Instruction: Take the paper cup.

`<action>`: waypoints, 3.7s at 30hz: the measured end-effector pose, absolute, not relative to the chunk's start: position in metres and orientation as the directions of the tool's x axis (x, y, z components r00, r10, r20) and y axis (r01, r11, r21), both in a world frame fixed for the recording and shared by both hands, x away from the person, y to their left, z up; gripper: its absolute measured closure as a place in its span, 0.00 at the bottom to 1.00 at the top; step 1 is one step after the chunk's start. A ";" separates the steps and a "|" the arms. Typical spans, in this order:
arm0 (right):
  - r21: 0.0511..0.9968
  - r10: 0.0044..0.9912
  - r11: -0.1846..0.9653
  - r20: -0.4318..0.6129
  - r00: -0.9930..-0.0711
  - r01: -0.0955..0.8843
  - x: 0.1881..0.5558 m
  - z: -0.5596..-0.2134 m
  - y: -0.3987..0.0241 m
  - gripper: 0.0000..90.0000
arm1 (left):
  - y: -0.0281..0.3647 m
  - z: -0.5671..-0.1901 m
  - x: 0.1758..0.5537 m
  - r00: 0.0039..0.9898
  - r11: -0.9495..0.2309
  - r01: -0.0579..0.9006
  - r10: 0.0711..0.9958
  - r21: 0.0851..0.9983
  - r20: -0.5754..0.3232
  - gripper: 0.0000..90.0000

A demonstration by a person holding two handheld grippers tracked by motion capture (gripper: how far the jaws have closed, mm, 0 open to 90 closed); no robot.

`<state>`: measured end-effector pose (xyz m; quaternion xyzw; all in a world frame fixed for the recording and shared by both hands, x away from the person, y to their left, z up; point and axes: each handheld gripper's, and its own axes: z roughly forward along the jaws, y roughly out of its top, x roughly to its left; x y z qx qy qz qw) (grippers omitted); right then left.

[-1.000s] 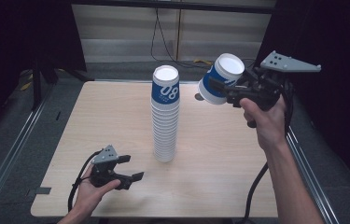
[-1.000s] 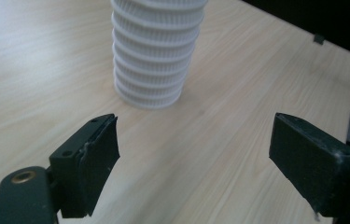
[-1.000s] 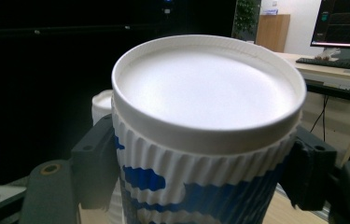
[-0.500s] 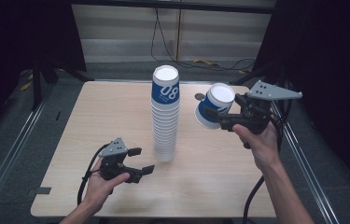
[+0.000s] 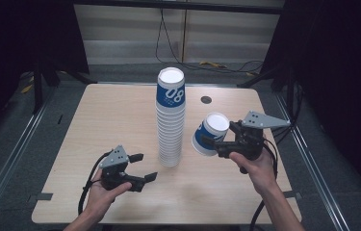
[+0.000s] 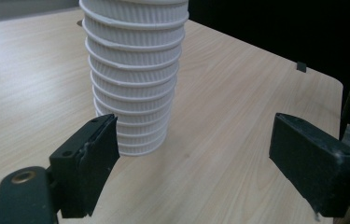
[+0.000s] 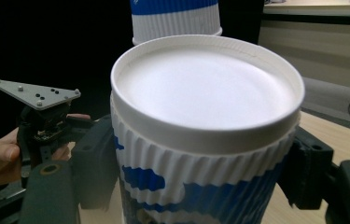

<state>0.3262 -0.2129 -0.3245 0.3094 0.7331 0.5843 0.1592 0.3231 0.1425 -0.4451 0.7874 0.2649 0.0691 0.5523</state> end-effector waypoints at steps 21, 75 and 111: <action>0.933 0.581 0.158 0.176 -0.794 0.323 0.325 -0.376 -0.186 0.29 | 0.131 -0.463 0.317 0.884 -0.284 0.344 0.420 0.895 -0.206 0.18; 0.899 0.321 0.266 0.256 -0.912 0.347 0.312 -0.421 -0.123 0.30 | 0.111 -0.459 0.314 0.942 -0.288 0.315 0.210 0.904 -0.261 0.12; 0.904 0.352 0.266 0.233 -0.906 0.335 0.307 -0.408 -0.126 0.16 | 0.118 -0.457 0.316 0.960 -0.365 0.263 0.196 0.893 -0.202 0.23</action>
